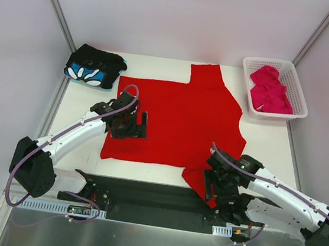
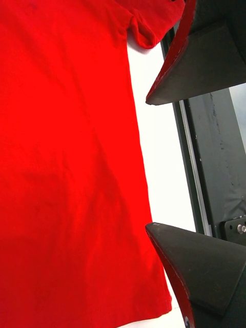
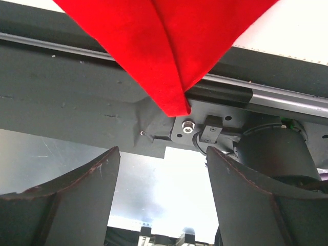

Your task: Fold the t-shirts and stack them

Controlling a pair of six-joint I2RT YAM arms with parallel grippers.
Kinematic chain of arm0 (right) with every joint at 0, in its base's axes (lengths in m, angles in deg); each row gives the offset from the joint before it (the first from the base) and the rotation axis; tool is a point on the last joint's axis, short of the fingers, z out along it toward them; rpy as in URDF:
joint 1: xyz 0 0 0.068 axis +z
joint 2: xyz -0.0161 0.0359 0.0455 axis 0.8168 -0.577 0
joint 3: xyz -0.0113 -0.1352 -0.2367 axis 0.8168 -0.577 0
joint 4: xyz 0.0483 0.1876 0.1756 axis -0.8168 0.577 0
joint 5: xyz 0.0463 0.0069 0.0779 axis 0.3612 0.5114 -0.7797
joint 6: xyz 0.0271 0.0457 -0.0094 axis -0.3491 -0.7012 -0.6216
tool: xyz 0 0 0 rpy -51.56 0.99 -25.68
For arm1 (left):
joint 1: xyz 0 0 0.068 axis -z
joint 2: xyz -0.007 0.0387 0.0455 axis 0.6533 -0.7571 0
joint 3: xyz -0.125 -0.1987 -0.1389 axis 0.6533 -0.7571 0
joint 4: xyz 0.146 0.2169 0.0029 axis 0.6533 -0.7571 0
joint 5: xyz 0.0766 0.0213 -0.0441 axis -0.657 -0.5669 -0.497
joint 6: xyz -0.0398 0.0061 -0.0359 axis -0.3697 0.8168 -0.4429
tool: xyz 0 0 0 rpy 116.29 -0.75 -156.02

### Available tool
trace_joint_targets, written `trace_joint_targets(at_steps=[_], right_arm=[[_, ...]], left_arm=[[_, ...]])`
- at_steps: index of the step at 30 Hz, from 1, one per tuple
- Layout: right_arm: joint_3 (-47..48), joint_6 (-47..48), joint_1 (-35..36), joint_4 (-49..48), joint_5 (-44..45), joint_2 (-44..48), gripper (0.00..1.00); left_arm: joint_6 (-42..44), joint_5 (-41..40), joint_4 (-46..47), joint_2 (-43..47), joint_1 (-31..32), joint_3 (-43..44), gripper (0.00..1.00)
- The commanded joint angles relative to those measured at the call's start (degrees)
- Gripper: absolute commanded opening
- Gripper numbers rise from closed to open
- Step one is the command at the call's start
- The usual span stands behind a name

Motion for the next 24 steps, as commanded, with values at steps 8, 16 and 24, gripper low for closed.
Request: trace_joint_targets(at_steps=[8, 16, 24], right_arm=[[-1.25, -2.36, 4.84, -3.70, -0.03, -6.23, 0.70], [0.59, 0.45, 5.02, -9.68, 0.94, -14.84, 0.70], [1.90, 2.12, 5.63, -12.85, 0.93, -17.92, 0.68]], left_arm=[[-0.21, -1.21, -1.59, -0.55, 0.73, 2.75, 0.99], [-0.39, -1.03, -1.68, -0.91, 0.73, 2.74, 0.99], [-0.30, -1.29, -2.21, -0.03, 0.82, 2.74, 0.99]])
